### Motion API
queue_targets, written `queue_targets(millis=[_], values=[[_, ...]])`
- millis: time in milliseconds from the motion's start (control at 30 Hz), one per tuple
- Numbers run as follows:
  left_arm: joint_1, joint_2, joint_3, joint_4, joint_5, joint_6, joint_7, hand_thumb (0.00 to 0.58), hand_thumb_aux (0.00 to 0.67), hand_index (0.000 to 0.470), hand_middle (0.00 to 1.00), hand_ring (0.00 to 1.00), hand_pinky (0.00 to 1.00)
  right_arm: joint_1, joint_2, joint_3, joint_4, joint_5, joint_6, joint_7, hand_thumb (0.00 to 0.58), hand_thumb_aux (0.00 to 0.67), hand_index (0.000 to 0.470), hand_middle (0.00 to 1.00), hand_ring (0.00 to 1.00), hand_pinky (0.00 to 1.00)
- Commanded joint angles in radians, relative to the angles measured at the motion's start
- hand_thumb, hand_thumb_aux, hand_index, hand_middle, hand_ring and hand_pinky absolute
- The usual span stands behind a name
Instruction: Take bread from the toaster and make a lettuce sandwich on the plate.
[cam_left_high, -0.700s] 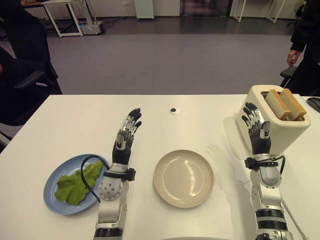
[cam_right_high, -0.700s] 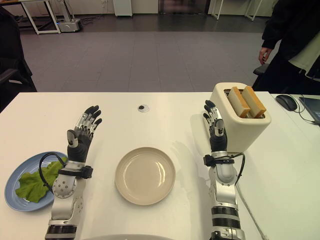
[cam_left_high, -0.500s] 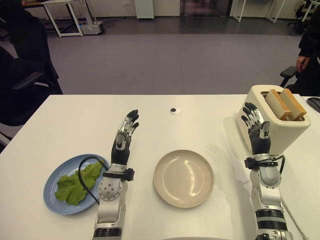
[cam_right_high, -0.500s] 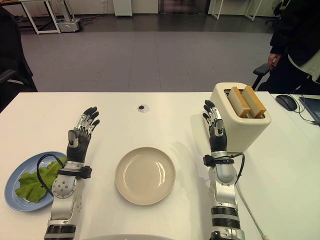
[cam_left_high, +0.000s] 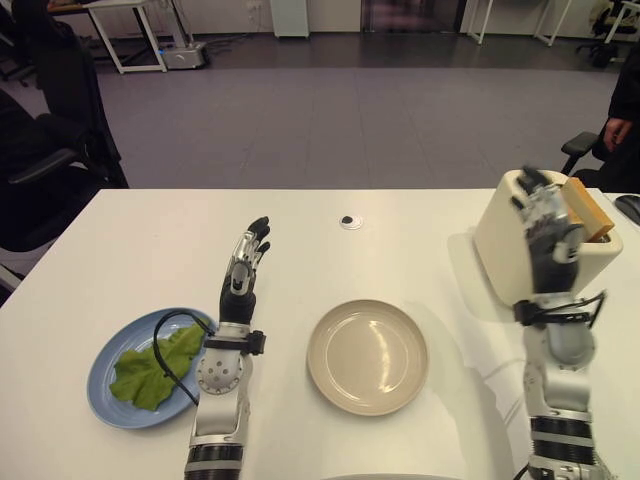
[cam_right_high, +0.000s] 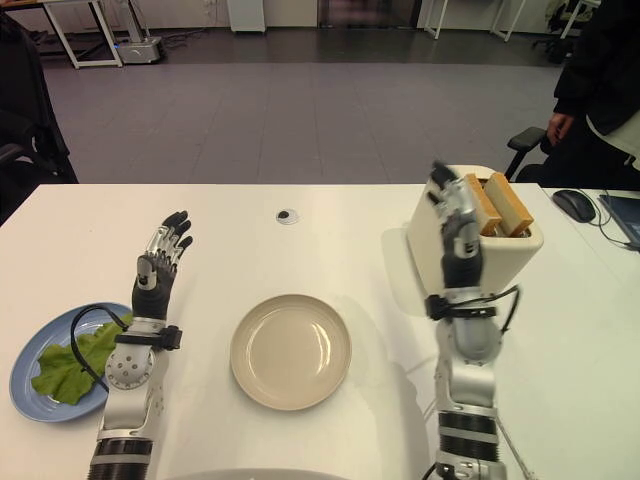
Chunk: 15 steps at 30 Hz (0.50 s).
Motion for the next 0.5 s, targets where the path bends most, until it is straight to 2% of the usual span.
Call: queue_targets(millis=[33,200,300,333,367,400,500], values=[[-0.027,0.004,-0.001,0.024,-0.006,-0.001,-0.005,0.0,0.0,0.0,0.0,0.0,0.0,-0.075,-0.137,-0.126,-0.047,-0.086,0.11,-0.064,0.0,0.0,0.0,0.0,0.0,0.0],[-0.039,-0.003,-0.006,0.034,-0.004,-0.009,-0.005,0.0,0.0,0.0,0.0,0.0,0.0,-0.086,-0.313,-0.188,0.15,-0.303,0.176,-0.162,0.0,0.0,0.0,0.0,0.0,0.0],[-0.034,-0.005,-0.007,0.024,-0.006,-0.011,-0.005,0.0,0.0,0.0,0.0,0.0,0.0,-0.068,-0.44,-0.166,0.308,-0.472,0.177,-0.229,0.0,0.0,0.0,0.0,0.0,0.0],[-0.029,-0.006,-0.007,0.017,-0.005,-0.01,-0.003,0.0,0.0,0.0,0.0,0.0,0.0,-0.064,-0.462,-0.149,0.346,-0.5,0.175,-0.234,0.255,0.168,0.118,0.0,0.0,0.0],[-0.026,-0.007,-0.008,0.013,-0.005,-0.01,-0.003,0.0,0.0,0.0,0.0,0.0,0.0,-0.06,-0.477,-0.127,0.386,-0.519,0.175,-0.232,0.42,0.318,0.223,0.0,0.0,0.0],[-0.021,-0.008,-0.008,0.008,-0.005,-0.01,-0.002,0.0,0.0,0.0,0.0,0.0,0.0,-0.057,-0.486,-0.107,0.421,-0.531,0.175,-0.231,0.443,0.344,0.241,0.0,0.0,0.0],[-0.01,-0.01,-0.007,0.002,-0.004,-0.01,0.0,0.0,0.0,0.0,0.0,0.0,0.0,-0.055,-0.493,-0.048,0.518,-0.553,0.154,-0.243,0.46,0.365,0.256,0.0,0.0,0.0]])
